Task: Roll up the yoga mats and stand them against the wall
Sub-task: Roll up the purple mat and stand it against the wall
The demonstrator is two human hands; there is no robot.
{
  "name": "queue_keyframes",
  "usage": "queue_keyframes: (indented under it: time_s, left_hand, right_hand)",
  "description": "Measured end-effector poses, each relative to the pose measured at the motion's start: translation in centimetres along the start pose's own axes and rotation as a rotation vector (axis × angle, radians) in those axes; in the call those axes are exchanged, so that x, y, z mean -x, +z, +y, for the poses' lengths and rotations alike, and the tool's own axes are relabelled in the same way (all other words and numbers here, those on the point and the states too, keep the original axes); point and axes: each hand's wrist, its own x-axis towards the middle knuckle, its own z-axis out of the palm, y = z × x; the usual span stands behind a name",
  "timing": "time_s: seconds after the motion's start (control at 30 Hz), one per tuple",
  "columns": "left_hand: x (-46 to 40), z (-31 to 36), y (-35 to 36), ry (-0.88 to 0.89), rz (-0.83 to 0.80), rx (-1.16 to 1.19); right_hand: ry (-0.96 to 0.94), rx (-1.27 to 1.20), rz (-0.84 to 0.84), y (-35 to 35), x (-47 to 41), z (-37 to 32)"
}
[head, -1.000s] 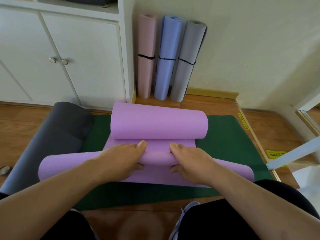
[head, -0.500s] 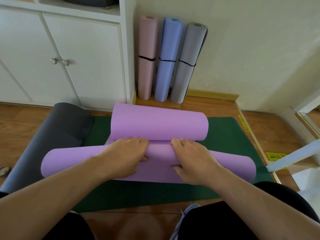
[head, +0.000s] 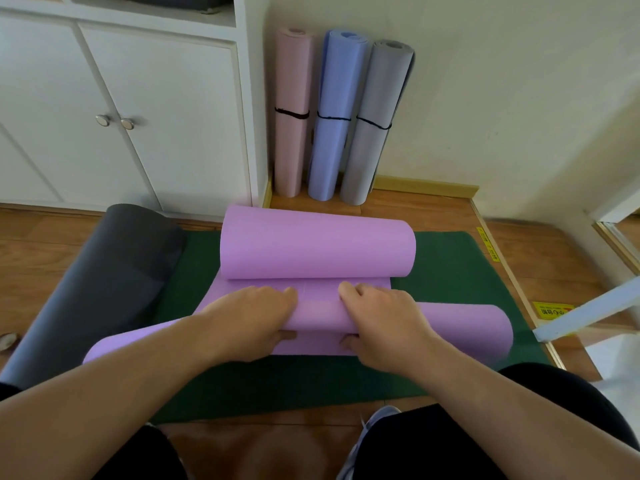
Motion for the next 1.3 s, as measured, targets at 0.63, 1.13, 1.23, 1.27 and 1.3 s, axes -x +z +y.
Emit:
queue_keyframes:
  time_s: [0.63, 1.13, 1.23, 1.27, 1.3]
  left_hand:
    - [-0.7, 0.3, -0.8, -0.074, 0.094, 0.029]
    - [-0.4, 1.6, 1.4, -0.075, 0.090, -0.103]
    - [-0.7, 1.1, 1.4, -0.063, 0.056, -0.040]
    - [-0.7, 0.8, 1.1, -0.065, 0.030, -0.006]
    - [-0.6, 0.6, 0.7, -0.066, 0.001, 0.025]
  right_hand:
    - [0.010, -0.027, 0.016, -0.2, 0.0, -0.8]
    - [-0.002, -0.146, -0.206, 0.2, -0.9, 0.3]
    - [0.050, -0.066, -0.135, -0.1, -0.3, -0.1]
    - [0.069, -0.035, -0.121, -0.1, -0.1, -0.2]
    - [0.079, -0.013, -0.112, 0.0, 0.0, -0.3]
